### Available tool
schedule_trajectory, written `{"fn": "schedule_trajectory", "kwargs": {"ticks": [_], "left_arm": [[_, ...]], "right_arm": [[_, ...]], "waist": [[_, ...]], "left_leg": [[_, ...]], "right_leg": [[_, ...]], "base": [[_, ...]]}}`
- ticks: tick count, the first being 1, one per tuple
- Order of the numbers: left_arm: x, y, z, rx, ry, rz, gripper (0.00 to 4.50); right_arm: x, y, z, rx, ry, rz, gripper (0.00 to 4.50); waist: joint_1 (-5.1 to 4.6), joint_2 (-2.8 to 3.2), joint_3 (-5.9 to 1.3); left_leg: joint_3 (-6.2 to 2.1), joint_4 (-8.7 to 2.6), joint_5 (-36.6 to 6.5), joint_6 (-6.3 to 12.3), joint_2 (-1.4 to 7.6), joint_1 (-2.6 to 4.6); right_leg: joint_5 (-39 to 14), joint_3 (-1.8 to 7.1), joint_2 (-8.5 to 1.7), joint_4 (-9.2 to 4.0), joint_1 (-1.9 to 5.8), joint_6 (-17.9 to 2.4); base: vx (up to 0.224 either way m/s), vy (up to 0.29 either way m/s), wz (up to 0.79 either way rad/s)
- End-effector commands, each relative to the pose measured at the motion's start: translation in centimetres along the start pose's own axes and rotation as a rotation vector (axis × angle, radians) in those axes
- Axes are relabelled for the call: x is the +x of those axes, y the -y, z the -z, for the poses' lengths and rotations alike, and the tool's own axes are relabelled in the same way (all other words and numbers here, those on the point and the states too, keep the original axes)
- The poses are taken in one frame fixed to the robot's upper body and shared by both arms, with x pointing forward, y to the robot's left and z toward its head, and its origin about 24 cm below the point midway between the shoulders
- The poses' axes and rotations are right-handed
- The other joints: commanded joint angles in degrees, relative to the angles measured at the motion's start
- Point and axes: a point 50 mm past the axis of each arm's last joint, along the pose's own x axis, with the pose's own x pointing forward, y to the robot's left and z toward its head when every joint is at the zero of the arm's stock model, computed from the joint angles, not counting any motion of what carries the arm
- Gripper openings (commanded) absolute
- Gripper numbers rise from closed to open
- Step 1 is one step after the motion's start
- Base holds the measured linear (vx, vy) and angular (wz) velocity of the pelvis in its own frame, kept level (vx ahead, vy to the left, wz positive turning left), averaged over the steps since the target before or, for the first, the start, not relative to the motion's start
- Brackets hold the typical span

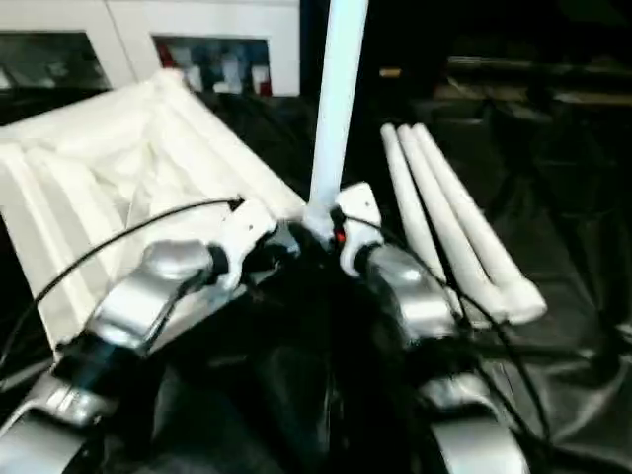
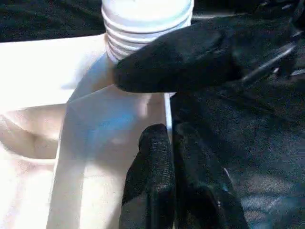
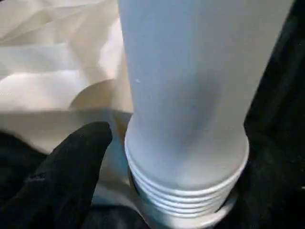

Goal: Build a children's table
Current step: Insert table leg to table base, then rotate leg to tighten

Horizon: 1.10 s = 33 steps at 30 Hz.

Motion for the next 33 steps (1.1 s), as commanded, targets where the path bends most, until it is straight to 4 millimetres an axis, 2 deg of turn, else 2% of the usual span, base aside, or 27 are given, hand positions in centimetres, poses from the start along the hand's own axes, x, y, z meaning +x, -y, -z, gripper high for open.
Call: {"fn": "schedule_trajectory", "kwargs": {"ticks": [1, 2, 3, 4, 5, 6, 7, 8, 9, 11, 13, 14, 16, 17, 19, 21, 24, 25, 29, 30, 33], "left_arm": [[0.8, 2.2, -0.9, 0.047, 0.060, 0.154, 0.00], [0.4, 2.2, -0.6, 0.061, 0.064, 0.176, 0.00], [0.1, 2.2, -0.4, 0.061, 0.066, 0.192, 0.00], [-0.2, 2.2, -0.2, 0.063, 0.066, 0.201, 0.00], [-0.2, 2.2, -0.2, 0.063, 0.066, 0.201, 0.00], [-0.8, 2.3, 0.1, 0.079, 0.074, 0.238, 0.00], [-1.0, 2.3, 0.2, 0.083, 0.073, 0.249, 0.00], [-1.2, 2.3, 0.3, 0.095, 0.079, 0.264, 0.00], [-1.5, 2.4, 0.4, 0.095, 0.078, 0.278, 0.00], [-1.7, 2.4, 0.5, 0.096, 0.074, 0.287, 0.00], [-2.3, 2.4, 0.9, 0.106, 0.068, 0.311, 0.00], [-2.3, 2.4, 0.9, 0.106, 0.067, 0.313, 0.00], [-2.5, 2.4, 1.0, 0.107, 0.065, 0.320, 0.00], [-2.5, 2.4, 1.0, 0.107, 0.065, 0.321, 0.00], [-2.6, 2.4, 1.1, 0.108, 0.063, 0.328, 0.00], [-2.7, 2.4, 1.2, 0.113, 0.060, 0.334, 0.00], [-2.7, 2.4, 1.2, 0.115, 0.059, 0.338, 0.00], [-2.7, 2.5, 1.3, 0.115, 0.058, 0.341, 0.00], [-2.8, 2.5, 1.3, 0.119, 0.055, 0.346, 0.00], [-2.8, 2.5, 1.4, 0.119, 0.052, 0.346, 0.00], [-2.8, 2.5, 1.4, 0.118, 0.051, 0.347, 0.00]], "right_arm": [[0.3, -1.9, -0.7, -0.021, 0.015, -0.149, 4.12], [-0.7, -1.7, -1.3, -0.055, 0.024, -0.183, 4.12], [-1.2, -1.6, -1.5, -0.076, 0.022, -0.205, 4.12], [-1.7, -1.5, -1.7, -0.095, 0.016, -0.223, 4.12], [-1.7, -1.5, -1.7, -0.095, 0.016, -0.223, 4.12], [-2.9, -1.3, -1.9, -0.131, -0.011, -0.267, 4.12], [-3.2, -1.3, -1.9, -0.141, -0.022, -0.280, 4.12], [-3.5, -1.3, -1.9, -0.149, -0.030, -0.293, 4.12], [-3.8, -1.2, -1.8, -0.153, -0.038, -0.307, 4.12], [-4.1, -1.2, -1.8, -0.157, -0.047, -0.319, 4.12], [-5.2, -1.3, -1.7, -0.149, -0.074, -0.370, 4.12], [-5.3, -1.3, -1.7, -0.148, -0.078, -0.376, 4.12], [-5.6, -1.4, -1.6, -0.147, -0.092, -0.387, 4.12], [-5.7, -1.4, -1.6, -0.147, -0.094, -0.387, 4.12], [-5.8, -1.3, -1.2, -0.156, -0.115, -0.388, 4.12], [-5.8, -1.2, -1.0, -0.164, -0.130, -0.386, 4.12], [-5.7, -1.1, -0.8, -0.172, -0.138, -0.371, 4.12], [-5.7, -1.0, -0.7, -0.178, -0.145, -0.362, 3.96], [-5.6, -1.0, -0.4, -0.193, -0.162, -0.361, 3.67], [-5.5, -0.9, -0.2, -0.190, -0.162, -0.343, 3.42], [-5.4, -1.0, -0.1, -0.186, -0.162, -0.345, 3.30]], "waist": [[-0.08, -0.27, -4.09], [0.00, -0.25, -4.09], [0.10, -0.31, -4.44], [0.18, -0.17, -4.63], [0.18, -0.17, -4.63], [0.22, -0.36, -4.80], [0.30, -0.49, -4.89], [0.34, -0.44, -4.90], [0.28, -0.53, -4.94], [0.28, -0.44, -4.73], [0.37, -0.47, -4.60], [0.34, -0.39, -4.42], [0.04, -0.36, -4.29], [0.04, -0.36, -4.29], [-0.18, -0.47, -4.06], [-0.27, -0.50, -4.22], [-0.19, -0.47, -4.48], [-0.19, -0.54, -4.75], [-0.15, -0.46, -5.07], [-0.11, -0.56, -5.21], [-0.12, -0.60, -5.34]], "left_leg": [[-2.04, -3.17, -14.43, 2.54, 5.39, 2.57], [-1.86, -3.02, -12.61, 3.46, 5.32, 2.50], [-1.45, -2.29, -8.27, 5.45, 5.26, 2.28], [-1.42, -1.84, -3.76, 7.33, 5.16, 1.80], [-1.42, -1.84, -3.76, 7.33, 5.16, 1.80], [-1.16, -1.15, -0.97, 9.02, 4.99, 1.76], [-1.24, -0.87, -0.16, 9.88, 4.90, 1.43], [-1.22, -0.85, 0.03, 10.27, 4.94, 1.40], [-1.17, -0.78, -0.66, 10.65, 5.00, 1.47], [-1.24, -0.95, -2.78, 9.97, 5.19, 1.42], [-1.40, -1.28, -6.65, 7.93, 5.45, 1.73], [-1.37, -1.39, -7.50, 7.54, 5.50, 1.79], [-1.49, -1.63, -10.92, 5.27, 5.46, 1.97], [-1.49, -1.63, -10.92, 5.27, 5.46, 1.97], [-1.64, -1.82, -15.03, 2.65, 5.39, 1.91], [-1.77, -1.84, -15.92, 1.80, 5.32, 1.90], [-1.71, -1.61, -14.23, 1.97, 5.25, 1.95], [-1.67, -1.41, -12.96, 2.45, 5.18, 1.86], [-1.60, -0.89, -9.75, 4.02, 5.05, 1.66], [-1.54, -0.70, -8.63, 4.66, 5.03, 1.67], [-1.50, -0.42, -7.38, 5.78, 4.92, 1.49]], "right_leg": [[-10.13, 2.17, -3.25, -2.77, 0.95, -10.94], [-7.47, 2.11, -3.19, -2.65, 1.04, -11.51], [-0.53, 2.04, -3.16, -1.69, 1.34, -12.98], [5.47, 1.76, -2.98, -0.77, 1.72, -14.28], [5.47, 1.76, -2.98, -0.77, 1.72, -14.28], [10.55, 1.71, -2.85, -0.11, 1.69, -15.72], [12.72, 1.75, -3.01, 0.39, 2.15, -15.98], [12.95, 1.71, -3.08, 0.40, 2.14, -16.06], [11.53, 1.63, -3.11, 0.32, 2.13, -16.31], [6.38, 1.57, -3.22, -0.03, 2.08, -16.33], [-1.39, 1.60, -3.26, -0.56, 2.20, -15.70], [-2.86, 1.67, -3.21, -0.79, 2.01, -15.45], [-8.63, 1.74, -3.24, -1.26, 1.72, -14.62], [-8.63, 1.74, -3.24, -1.26, 1.72, -14.62], [-14.82, 1.98, -3.39, -1.70, 1.41, -13.30], [-16.64, 1.96, -3.50, -1.79, 1.48, -12.55], [-14.20, 1.98, -3.41, -1.55, 1.41, -12.59], [-12.28, 1.93, -3.36, -1.28, 1.62, -13.01], [-7.24, 1.79, -3.29, -0.61, 1.88, -14.45], [-5.48, 1.77, -3.26, -0.39, 1.93, -14.95], [-3.66, 1.69, -3.25, -0.17, 2.16, -15.70]], "base": [[0.057, -0.032, 0.06], [0.069, -0.025, 0.09], [0.069, -0.025, 0.09], [0.081, -0.016, 0.03], [0.074, -0.010, 0.00], [0.074, -0.010, 0.00], [0.057, -0.009, 0.03], [0.000, 0.000, 0.00], [0.000, 0.000, 0.00], [0.000, 0.000, 0.00], [0.000, 0.000, 0.00], [0.000, 0.000, 0.00], [0.000, 0.000, 0.00], [-0.052, 0.009, 0.01], [-0.051, 0.008, 0.01], [0.000, 0.000, 0.00], [0.000, 0.000, 0.00], [0.000, 0.000, 0.00], [0.000, 0.000, 0.00], [0.000, 0.000, 0.00], [0.000, 0.000, 0.00]]}}
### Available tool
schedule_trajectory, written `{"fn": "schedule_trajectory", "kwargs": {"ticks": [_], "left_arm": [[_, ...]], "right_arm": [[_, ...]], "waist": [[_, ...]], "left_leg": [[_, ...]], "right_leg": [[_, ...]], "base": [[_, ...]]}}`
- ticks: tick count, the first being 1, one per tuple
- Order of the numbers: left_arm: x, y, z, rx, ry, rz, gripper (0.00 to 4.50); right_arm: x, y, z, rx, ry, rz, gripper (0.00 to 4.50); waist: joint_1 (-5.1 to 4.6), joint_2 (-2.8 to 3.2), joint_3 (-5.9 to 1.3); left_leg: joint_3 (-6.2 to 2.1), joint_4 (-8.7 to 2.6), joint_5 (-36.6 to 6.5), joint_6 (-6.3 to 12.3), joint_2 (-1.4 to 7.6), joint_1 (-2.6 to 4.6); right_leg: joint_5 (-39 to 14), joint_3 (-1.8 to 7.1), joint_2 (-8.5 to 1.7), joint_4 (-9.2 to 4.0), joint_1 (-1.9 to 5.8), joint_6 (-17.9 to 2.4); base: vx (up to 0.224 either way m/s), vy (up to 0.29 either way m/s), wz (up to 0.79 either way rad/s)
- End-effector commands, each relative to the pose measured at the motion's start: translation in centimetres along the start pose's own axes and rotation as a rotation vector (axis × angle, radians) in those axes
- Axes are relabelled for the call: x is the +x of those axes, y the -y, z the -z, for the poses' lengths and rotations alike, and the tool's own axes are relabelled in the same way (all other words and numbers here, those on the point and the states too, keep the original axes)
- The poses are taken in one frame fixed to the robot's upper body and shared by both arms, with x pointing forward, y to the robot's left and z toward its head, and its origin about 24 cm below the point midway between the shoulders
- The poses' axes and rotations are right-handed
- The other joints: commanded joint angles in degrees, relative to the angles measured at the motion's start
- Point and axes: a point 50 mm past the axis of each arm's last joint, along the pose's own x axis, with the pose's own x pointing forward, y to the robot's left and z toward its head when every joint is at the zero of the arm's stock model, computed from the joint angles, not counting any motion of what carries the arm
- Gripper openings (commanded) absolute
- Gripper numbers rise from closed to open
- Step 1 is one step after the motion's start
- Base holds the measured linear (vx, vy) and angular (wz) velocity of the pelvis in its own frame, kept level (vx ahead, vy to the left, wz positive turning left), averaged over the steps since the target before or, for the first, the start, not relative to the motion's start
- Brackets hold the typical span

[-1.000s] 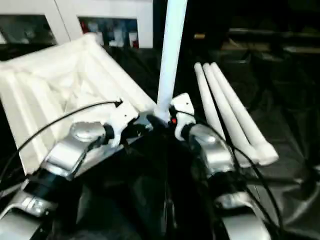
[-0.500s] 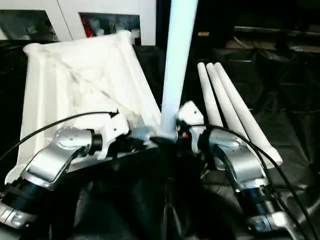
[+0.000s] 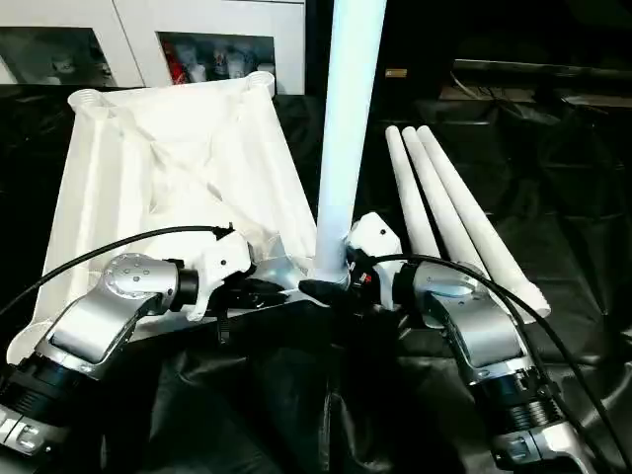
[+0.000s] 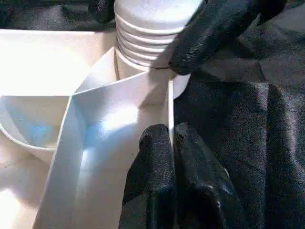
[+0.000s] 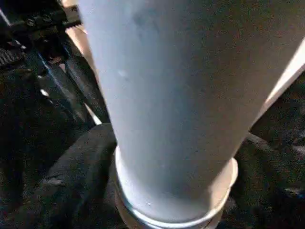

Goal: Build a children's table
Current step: Rotate leg to tighten

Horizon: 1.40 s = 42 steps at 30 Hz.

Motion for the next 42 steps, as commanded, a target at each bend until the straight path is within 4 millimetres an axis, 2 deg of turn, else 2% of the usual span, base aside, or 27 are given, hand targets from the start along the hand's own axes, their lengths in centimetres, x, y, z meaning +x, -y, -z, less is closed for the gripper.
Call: {"fn": "schedule_trajectory", "kwargs": {"ticks": [1, 3, 5, 11, 14, 15, 16, 17, 19, 20, 21, 23, 25, 26, 27, 28, 31, 34, 37, 40, 42], "left_arm": [[0.6, 1.0, -0.5, 0.024, 0.033, 0.066, 0.00], [0.6, 1.0, -0.5, 0.023, 0.031, 0.065, 0.00], [0.6, 1.0, -0.4, 0.022, 0.030, 0.065, 0.00], [0.7, 0.8, -0.3, -0.008, 0.026, 0.039, 0.00], [1.3, -0.2, -0.2, -0.066, 0.009, -0.056, 0.00], [1.7, -0.7, -0.3, -0.090, 0.001, -0.113, 0.00], [2.4, -1.4, -0.6, -0.132, 0.002, -0.188, 0.00], [3.2, -2.1, -1.0, -0.178, 0.002, -0.256, 0.00], [3.8, -2.3, -1.4, -0.205, 0.004, -0.299, 0.00], [4.5, -2.5, -1.9, -0.229, 0.009, -0.333, 0.00], [5.3, -2.5, -2.4, -0.248, 0.012, -0.363, 0.00], [5.8, -2.4, -2.8, -0.256, 0.013, -0.378, 0.00], [6.1, -2.3, -3.0, -0.253, 0.008, -0.392, 0.00], [6.2, -2.3, -3.0, -0.249, 0.005, -0.399, 0.00], [6.2, -2.3, -3.0, -0.245, 0.005, -0.400, 0.00], [6.2, -2.4, -3.0, -0.248, 0.007, -0.402, 0.00], [6.1, -2.5, -3.0, -0.251, 0.012, -0.399, 0.00], [6.0, -2.4, -2.9, -0.243, 0.013, -0.387, 0.00], [5.8, -2.2, -2.7, -0.233, 0.015, -0.367, 0.00], [5.4, -2.0, -2.4, -0.212, 0.020, -0.336, 0.00], [4.9, -1.9, -2.0, -0.192, 0.023, -0.304, 0.00]], "right_arm": [[0.4, -0.2, 0.2, -0.011, -0.015, -0.010, 3.22], [0.6, -0.3, 0.3, -0.005, -0.013, -0.006, 2.92], [0.7, -0.3, 0.4, -0.003, -0.014, -0.006, 2.83], [1.4, -0.6, 1.4, 0.050, -0.016, 0.018, 2.77], [2.3, -0.4, 2.5, 0.129, -0.018, 0.127, 2.76], [2.9, -0.2, 3.0, 0.171, -0.020, 0.196, 2.76], [3.9, -0.1, 3.6, 0.240, -0.021, 0.271, 2.76], [5.1, -0.2, 4.0, 0.313, -0.025, 0.347, 2.76], [6.0, -0.2, 4.0, 0.352, -0.024, 0.388, 2.75], [7.1, -0.4, 3.8, 0.386, -0.022, 0.416, 2.75], [8.5, -0.6, 3.4, 0.395, -0.028, 0.443, 2.75], [9.5, -0.8, 2.9, 0.394, -0.035, 0.456, 2.75], [10.3, -1.0, 2.5, 0.406, -0.035, 0.455, 2.75], [10.6, -1.1, 2.4, 0.410, -0.033, 0.453, 3.10], [10.7, -1.1, 2.3, 0.414, -0.024, 0.448, 3.31], [10.8, -1.1, 2.1, 0.423, -0.013, 0.441, 3.45], [11.2, -1.0, 1.8, 0.419, -0.003, 0.446, 3.62], [11.3, -0.9, 1.5, 0.400, 0.004, 0.442, 3.93], [11.2, -0.6, 1.1, 0.367, 0.023, 0.437, 3.93], [10.2, 0.0, 0.4, 0.315, 0.060, 0.416, 3.93], [8.8, 0.7, -0.2, 0.251, 0.083, 0.391, 3.93]], "waist": [[0.04, -0.62, -5.19], [0.05, -0.54, -5.12], [0.01, -0.55, -5.07], [-0.17, -0.45, -4.82], [-0.47, -0.61, -4.60], [-0.55, -0.62, -4.52], [-0.74, -0.51, -4.51], [-1.13, -0.39, -4.19], [-1.50, -0.57, -4.23], [-1.55, -0.40, -4.25], [-1.96, -0.35, -4.05], [-2.03, -0.38, -4.04], [-2.27, 0.07, -4.02], [-2.48, -0.13, -3.99], [-2.59, 0.09, -3.89], [-2.61, 0.47, -3.91], [-2.98, 0.30, -3.87], [-3.29, 0.44, -3.70], [-3.25, 0.52, -3.81], [-3.16, 0.44, -3.85], [-2.86, 0.45, -4.09]], "left_leg": [[-2.12, -2.82, -7.70, 5.76, 4.04, 2.20], [-2.20, -2.87, -8.93, 5.27, 4.11, 2.29], [-2.20, -2.90, -9.55, 4.91, 4.11, 2.29], [-2.32, -3.01, -12.33, 3.27, 4.01, 2.29], [-2.45, -3.24, -14.78, 1.94, 3.95, 2.33], [-2.56, -3.38, -16.63, 0.88, 3.93, 2.51], [-2.56, -3.38, -17.30, 0.40, 3.91, 2.48], [-2.74, -3.42, -20.67, -1.48, 3.66, 2.89], [-3.22, -3.64, -23.17, -3.00, 3.57, 2.89], [-3.37, -3.64, -23.87, -3.26, 3.59, 2.89], [-3.58, -3.80, -26.35, -3.81, 3.47, 2.95], [-3.84, -3.88, -28.04, -4.02, 3.40, 3.05], [-4.30, -4.27, -31.09, -4.38, 3.44, 3.14], [-4.44, -4.41, -31.71, -4.49, 3.45, 3.03], [-4.71, -4.69, -33.55, -4.75, 3.46, 2.85], [-4.90, -4.87, -35.87, -5.19, 3.60, 3.35], [-5.12, -5.01, -38.43, -5.70, 3.56, 3.53], [-5.08, -4.82, -39.25, -5.40, 3.43, 3.81], [-5.03, -5.02, -38.44, -4.99, 3.58, 3.76], [-4.97, -5.13, -37.50, -4.71, 3.62, 3.45], [-4.55, -5.07, -34.96, -4.17, 3.71, 3.37]], "right_leg": [[-4.28, 1.67, -3.30, -2.42, 2.51, -15.62], [-6.68, 1.64, -3.32, -2.57, 2.46, -15.38], [-7.64, 1.65, -3.27, -2.63, 2.42, -15.20], [-11.37, 1.75, -3.26, -2.87, 2.15, -14.24], [-15.03, 1.76, -3.28, -3.29, 1.95, -13.66], [-18.03, 1.75, -3.32, -3.57, 1.85, -12.93], [-18.87, 1.82, -3.36, -3.54, 1.66, -12.68], [-23.80, 1.75, -3.36, -4.16, 1.08, -11.90], [-28.17, 1.45, -3.50, -4.57, 1.22, -10.11], [-28.87, 1.40, -3.63, -4.64, 1.23, -9.65], [-30.85, 1.14, -3.43, -5.02, 0.88, -8.46], [-32.23, 0.90, -3.41, -5.27, 0.92, -7.39], [-32.61, 0.35, -3.34, -5.61, 0.97, -6.20], [-32.18, 0.13, -3.22, -5.65, 1.07, -6.06], [-31.75, -0.41, -3.18, -5.73, 1.35, -5.64], [-31.29, -0.72, -3.28, -5.98, 1.14, -5.54], [-29.34, -1.06, -3.40, -6.17, 1.03, -6.22], [-30.60, -1.07, -3.58, -6.54, 0.69, -6.26], [-29.17, -1.03, -3.66, -6.60, 0.83, -6.61], [-27.66, -0.83, -3.73, -6.38, 1.06, -7.10], [-24.71, -0.33, -3.80, -6.17, 0.97, -8.13]], "base": [[0.000, 0.000, 0.00], [0.000, 0.000, 0.00], [0.000, 0.000, 0.00], [0.000, 0.000, 0.00], [0.000, 0.000, 0.00], [0.000, 0.000, 0.00], [0.000, 0.000, 0.00], [-0.054, 0.009, -0.03], [-0.061, 0.012, -0.04], [-0.058, 0.020, -0.08], [-0.058, 0.020, -0.08], [-0.027, 0.011, -0.05], [0.000, 0.000, 0.00], [0.000, 0.000, 0.00], [0.000, 0.000, 0.00], [0.000, 0.000, 0.00], [0.000, 0.000, 0.00], [0.000, 0.000, 0.00], [0.000, 0.000, 0.00], [0.000, 0.000, 0.00], [0.000, 0.000, 0.00]]}}
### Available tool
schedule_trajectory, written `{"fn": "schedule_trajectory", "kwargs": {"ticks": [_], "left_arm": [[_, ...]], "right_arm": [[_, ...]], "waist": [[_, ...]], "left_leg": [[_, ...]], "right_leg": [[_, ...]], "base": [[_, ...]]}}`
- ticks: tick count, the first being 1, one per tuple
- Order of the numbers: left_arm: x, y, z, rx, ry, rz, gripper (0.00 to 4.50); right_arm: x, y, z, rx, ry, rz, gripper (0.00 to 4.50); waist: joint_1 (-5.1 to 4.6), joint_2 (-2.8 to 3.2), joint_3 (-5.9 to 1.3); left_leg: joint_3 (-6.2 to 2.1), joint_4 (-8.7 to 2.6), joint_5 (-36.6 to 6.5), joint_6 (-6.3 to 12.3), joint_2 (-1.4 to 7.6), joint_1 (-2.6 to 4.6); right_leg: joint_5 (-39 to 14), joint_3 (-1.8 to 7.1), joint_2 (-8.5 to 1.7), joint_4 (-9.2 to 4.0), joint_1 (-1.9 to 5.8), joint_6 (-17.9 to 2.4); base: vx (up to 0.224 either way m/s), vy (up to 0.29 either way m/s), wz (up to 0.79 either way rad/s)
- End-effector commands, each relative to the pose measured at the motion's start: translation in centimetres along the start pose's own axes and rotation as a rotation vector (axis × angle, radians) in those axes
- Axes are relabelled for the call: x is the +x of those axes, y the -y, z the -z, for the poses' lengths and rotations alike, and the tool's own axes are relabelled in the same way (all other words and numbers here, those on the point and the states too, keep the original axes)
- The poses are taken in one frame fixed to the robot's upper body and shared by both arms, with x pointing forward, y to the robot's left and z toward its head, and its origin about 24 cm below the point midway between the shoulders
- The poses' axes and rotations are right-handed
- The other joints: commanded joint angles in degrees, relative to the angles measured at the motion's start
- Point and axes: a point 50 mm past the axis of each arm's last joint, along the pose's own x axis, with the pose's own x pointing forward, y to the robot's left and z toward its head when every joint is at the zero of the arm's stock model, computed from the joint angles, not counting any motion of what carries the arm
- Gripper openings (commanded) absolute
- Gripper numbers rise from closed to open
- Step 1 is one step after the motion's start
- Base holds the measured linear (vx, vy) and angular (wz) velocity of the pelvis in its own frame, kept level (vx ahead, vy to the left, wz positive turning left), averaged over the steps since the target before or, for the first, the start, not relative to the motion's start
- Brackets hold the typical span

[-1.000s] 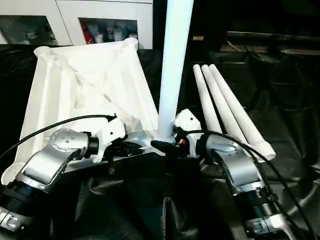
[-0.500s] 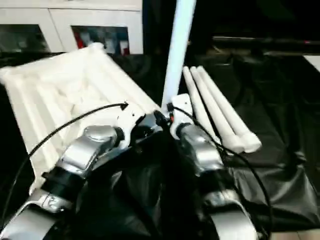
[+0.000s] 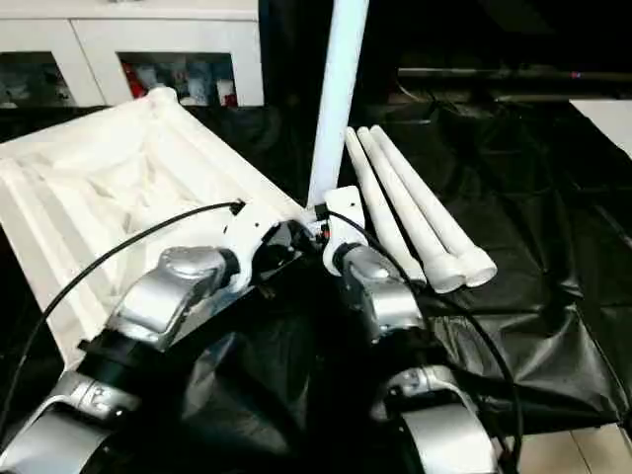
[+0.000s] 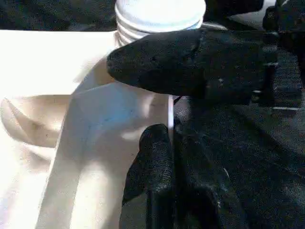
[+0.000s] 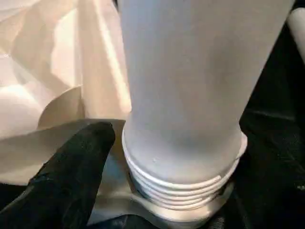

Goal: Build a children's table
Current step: Rotate leg to tighten

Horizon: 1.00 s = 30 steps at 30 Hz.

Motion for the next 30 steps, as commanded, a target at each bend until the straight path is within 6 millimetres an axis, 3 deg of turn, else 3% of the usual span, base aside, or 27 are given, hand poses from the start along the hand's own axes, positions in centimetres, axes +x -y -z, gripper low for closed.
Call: {"fn": "schedule_trajectory", "kwargs": {"ticks": [1, 3, 6, 10, 18, 20, 24, 30], "left_arm": [[0.2, 1.3, -0.9, 0.041, 0.057, 0.095, 0.00], [-0.1, 1.1, -0.6, 0.054, 0.056, 0.111, 0.00], [-0.6, 0.9, -0.2, 0.074, 0.054, 0.134, 0.00], [-1.6, 0.3, 0.5, 0.115, 0.048, 0.181, 0.00], [-3.7, 0.5, 1.3, 0.179, 0.054, 0.345, 0.00], [-4.0, 0.6, 1.3, 0.189, 0.054, 0.373, 0.00], [-4.7, 0.7, 1.6, 0.203, 0.041, 0.430, 0.00], [-4.9, 0.6, 1.6, 0.205, 0.038, 0.441, 0.00]], "right_arm": [[-0.2, -1.4, -0.4, -0.050, -0.004, -0.138, 3.93], [-0.8, -0.8, -0.8, -0.091, -0.001, -0.151, 3.93], [-1.8, 0.1, -1.2, -0.136, -0.004, -0.189, 3.93], [-4.0, 1.4, -1.7, -0.193, -0.035, -0.284, 3.93], [-6.3, 2.7, -1.8, -0.249, -0.089, -0.388, 3.93], [-6.4, 2.8, -1.8, -0.251, -0.092, -0.392, 3.93], [-6.7, 2.6, -1.7, -0.274, -0.105, -0.435, 3.93], [-6.4, 2.1, -1.2, -0.317, -0.129, -0.465, 3.93]], "waist": [[0.34, 0.39, -3.79], [0.70, 0.27, -3.98], [1.11, 0.23, -4.12], [2.06, 0.14, -4.30], [2.52, 0.12, -4.54], [2.69, 0.22, -4.78], [2.74, 0.14, -4.89], [2.85, 0.09, -4.63]], "left_leg": [[-2.79, -5.45, -32.74, -3.58, 3.78, 2.73], [-2.27, -5.25, -27.99, -2.07, 3.82, 2.46], [-1.96, -5.14, -24.29, -0.73, 3.95, 2.21], [-1.46, -4.82, -21.12, 0.53, 4.10, 2.70], [-1.13, -4.26, -16.49, 2.11, 4.14, 2.43], [-1.16, -4.09, -13.34, 2.86, 4.18, 2.18], [-1.09, -3.95, -12.18, 3.37, 4.18, 2.19], [-1.20, -4.25, -15.87, 1.28, 4.22, 2.35]], "right_leg": [[-22.59, 1.87, -3.35, -3.67, 1.03, -8.96], [-19.57, 2.19, -3.46, -3.38, 1.23, -10.18], [-17.13, 2.31, -3.31, -3.12, 1.53, -10.99], [-15.81, 2.58, -3.13, -3.00, 1.33, -11.52], [-12.44, 2.74, -3.03, -2.10, 1.53, -13.52], [-9.03, 2.60, -2.95, -1.43, 1.89, -14.49], [-7.07, 2.51, -2.88, -1.09, 2.06, -15.40], [-13.44, 2.62, -3.05, -1.66, 1.91, -13.91]], "base": [[0.000, 0.000, 0.00], [0.000, 0.000, 0.00], [0.000, 0.000, 0.00], [0.000, 0.000, 0.00], [0.000, 0.000, 0.00], [0.000, 0.000, 0.00], [0.000, 0.000, 0.00], [0.000, 0.000, 0.00]]}}
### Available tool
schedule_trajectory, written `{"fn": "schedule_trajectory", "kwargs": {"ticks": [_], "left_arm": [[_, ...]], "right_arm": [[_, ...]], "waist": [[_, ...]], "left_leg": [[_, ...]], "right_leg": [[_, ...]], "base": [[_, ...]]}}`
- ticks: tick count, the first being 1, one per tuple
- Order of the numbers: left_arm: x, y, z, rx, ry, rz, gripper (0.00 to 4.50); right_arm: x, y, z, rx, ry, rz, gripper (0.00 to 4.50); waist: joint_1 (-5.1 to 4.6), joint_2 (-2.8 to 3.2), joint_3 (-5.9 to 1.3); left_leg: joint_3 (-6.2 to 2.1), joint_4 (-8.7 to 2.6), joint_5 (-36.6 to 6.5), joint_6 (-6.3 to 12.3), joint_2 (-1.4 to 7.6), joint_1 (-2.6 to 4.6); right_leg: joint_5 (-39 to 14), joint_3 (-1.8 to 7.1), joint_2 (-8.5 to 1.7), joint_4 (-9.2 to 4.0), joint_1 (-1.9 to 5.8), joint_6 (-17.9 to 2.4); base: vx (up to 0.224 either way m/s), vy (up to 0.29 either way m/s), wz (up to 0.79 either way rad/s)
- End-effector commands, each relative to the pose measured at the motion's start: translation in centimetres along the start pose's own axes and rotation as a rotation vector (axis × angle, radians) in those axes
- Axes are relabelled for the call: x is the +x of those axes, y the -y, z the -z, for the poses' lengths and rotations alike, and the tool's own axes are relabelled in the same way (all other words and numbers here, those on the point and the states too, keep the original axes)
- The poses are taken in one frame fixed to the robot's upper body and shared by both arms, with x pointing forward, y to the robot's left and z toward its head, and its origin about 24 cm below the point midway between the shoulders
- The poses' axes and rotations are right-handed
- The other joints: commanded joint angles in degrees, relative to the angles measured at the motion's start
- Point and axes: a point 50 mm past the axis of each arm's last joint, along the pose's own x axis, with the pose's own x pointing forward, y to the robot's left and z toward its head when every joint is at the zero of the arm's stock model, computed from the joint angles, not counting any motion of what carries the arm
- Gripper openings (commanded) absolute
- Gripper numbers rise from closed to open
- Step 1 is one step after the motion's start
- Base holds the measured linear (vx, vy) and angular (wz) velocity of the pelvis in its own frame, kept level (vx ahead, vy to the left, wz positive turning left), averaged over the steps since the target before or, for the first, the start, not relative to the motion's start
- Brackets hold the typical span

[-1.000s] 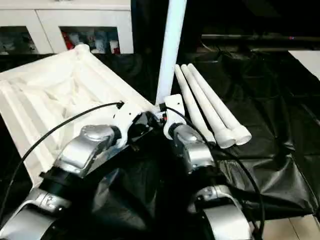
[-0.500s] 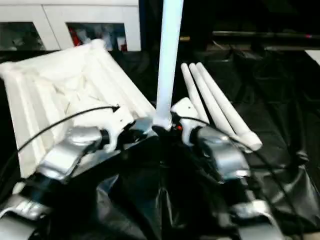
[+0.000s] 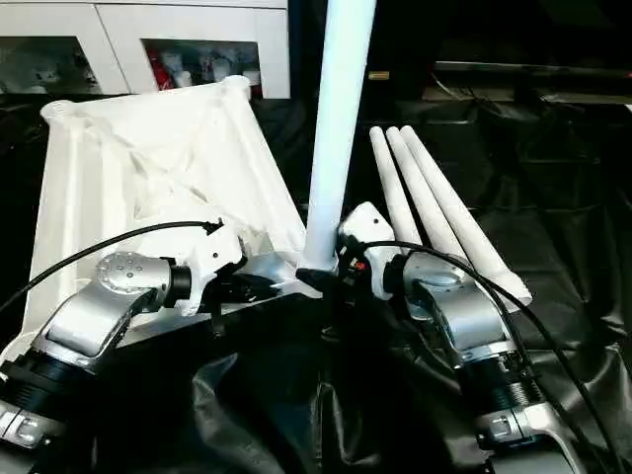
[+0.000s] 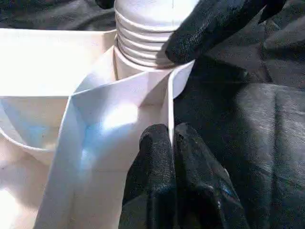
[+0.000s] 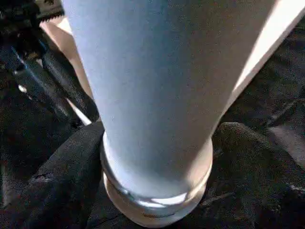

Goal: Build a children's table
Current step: Rotate leg to tighten

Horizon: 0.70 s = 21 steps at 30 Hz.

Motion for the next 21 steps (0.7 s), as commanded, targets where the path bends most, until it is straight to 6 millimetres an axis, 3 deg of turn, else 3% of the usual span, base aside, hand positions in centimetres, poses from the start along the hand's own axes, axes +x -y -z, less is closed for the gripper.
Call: {"fn": "schedule_trajectory", "kwargs": {"ticks": [1, 5, 6, 8, 12, 21], "left_arm": [[0.5, 1.0, -0.6, 0.025, 0.030, 0.088, 0.00], [0.4, 1.1, -0.6, 0.026, 0.031, 0.097, 0.00], [0.4, 1.1, -0.6, 0.026, 0.031, 0.099, 0.00], [0.4, 1.2, -0.6, 0.026, 0.031, 0.102, 0.00], [0.5, 1.3, -0.5, 0.027, 0.029, 0.107, 0.00], [0.5, 1.4, -0.4, 0.025, 0.025, 0.107, 0.00]], "right_arm": [[-0.1, 0.0, 0.2, -0.026, -0.020, 0.009, 3.93], [0.3, -0.1, 0.1, -0.036, -0.009, 0.008, 3.93], [0.4, -0.1, 0.1, -0.037, -0.006, 0.006, 3.68], [0.5, -0.2, 0.1, -0.037, -0.005, 0.003, 3.68], [1.0, -0.3, 0.2, -0.037, 0.000, -0.003, 3.26], [1.3, -0.6, 0.5, -0.023, 0.009, -0.015, 2.76]], "waist": [[-0.20, 0.04, -4.66], [-0.22, -0.04, -4.78], [-0.22, -0.05, -4.84], [-0.23, -0.06, -4.94], [-0.27, -0.23, -5.05], [-0.37, -0.15, -5.05]], "left_leg": [[-1.85, -3.95, -16.12, 1.07, 4.06, 2.50], [-1.90, -3.91, -16.04, 0.90, 4.01, 2.38], [-1.84, -3.83, -15.63, 1.09, 3.96, 2.43], [-1.85, -3.75, -14.67, 1.49, 3.94, 2.26], [-1.84, -3.47, -14.22, 2.04, 3.89, 2.11], [-1.93, -3.50, -16.88, 0.61, 3.90, 2.30]], "right_leg": [[-15.60, 2.15, -3.04, -2.79, 2.12, -12.55], [-15.59, 2.16, -3.14, -2.78, 2.25, -12.21], [-14.99, 2.18, -3.06, -2.72, 2.21, -12.29], [-13.72, 2.15, -3.05, -2.54, 2.36, -12.59], [-13.98, 2.18, -3.18, -2.40, 2.42, -12.98], [-17.44, 2.17, -3.00, -2.54, 2.18, -11.98]], "base": [[0.000, 0.000, 0.00], [0.000, 0.000, 0.00], [0.000, 0.000, 0.00], [0.000, 0.000, 0.00], [0.000, 0.000, 0.00], [0.000, 0.000, 0.00]]}}
